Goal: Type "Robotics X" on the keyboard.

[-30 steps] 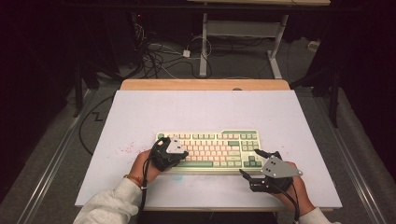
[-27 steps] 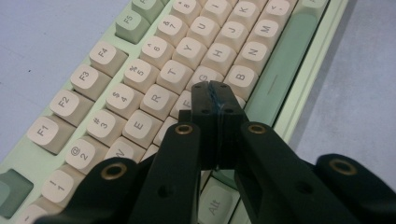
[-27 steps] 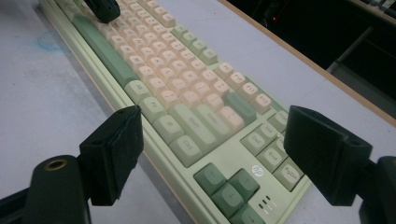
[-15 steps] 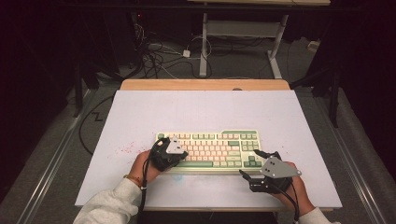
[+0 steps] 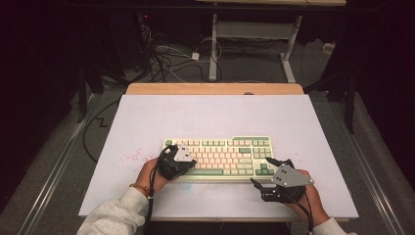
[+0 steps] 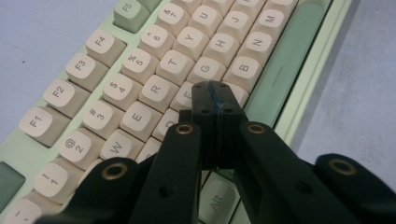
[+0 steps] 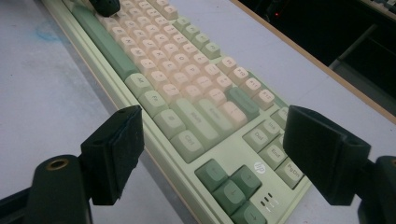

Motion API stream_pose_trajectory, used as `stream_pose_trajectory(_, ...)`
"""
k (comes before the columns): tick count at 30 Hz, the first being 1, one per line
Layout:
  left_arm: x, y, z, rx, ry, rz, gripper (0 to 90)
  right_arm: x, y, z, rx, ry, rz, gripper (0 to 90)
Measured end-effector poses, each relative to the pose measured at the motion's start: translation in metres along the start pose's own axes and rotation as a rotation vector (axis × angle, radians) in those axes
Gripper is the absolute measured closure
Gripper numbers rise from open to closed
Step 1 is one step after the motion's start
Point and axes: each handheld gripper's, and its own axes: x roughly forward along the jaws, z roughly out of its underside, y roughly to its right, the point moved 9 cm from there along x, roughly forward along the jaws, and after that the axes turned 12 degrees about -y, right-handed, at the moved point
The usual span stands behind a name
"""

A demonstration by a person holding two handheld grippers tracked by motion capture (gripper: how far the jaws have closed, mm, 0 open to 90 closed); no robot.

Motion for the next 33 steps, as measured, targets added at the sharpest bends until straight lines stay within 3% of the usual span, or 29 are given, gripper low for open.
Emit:
stream_pose_trajectory(9,-0.014,-0.004,-0.005,-0.002,0.045,-0.03,87.2,-0.001,0.001,0.0,0.004,0.004,0.003,21.4)
stream_pose_trajectory(17,-0.019,-0.015,0.0,-0.04,0.062,-0.04,87.2,-0.001,0.001,-0.001,0.005,0.006,0.005,21.5)
stream_pose_trajectory(33,-0.013,-0.024,0.009,-0.063,0.033,-0.039,87.1,0.0,0.002,0.001,0.002,-0.003,0.006,21.5)
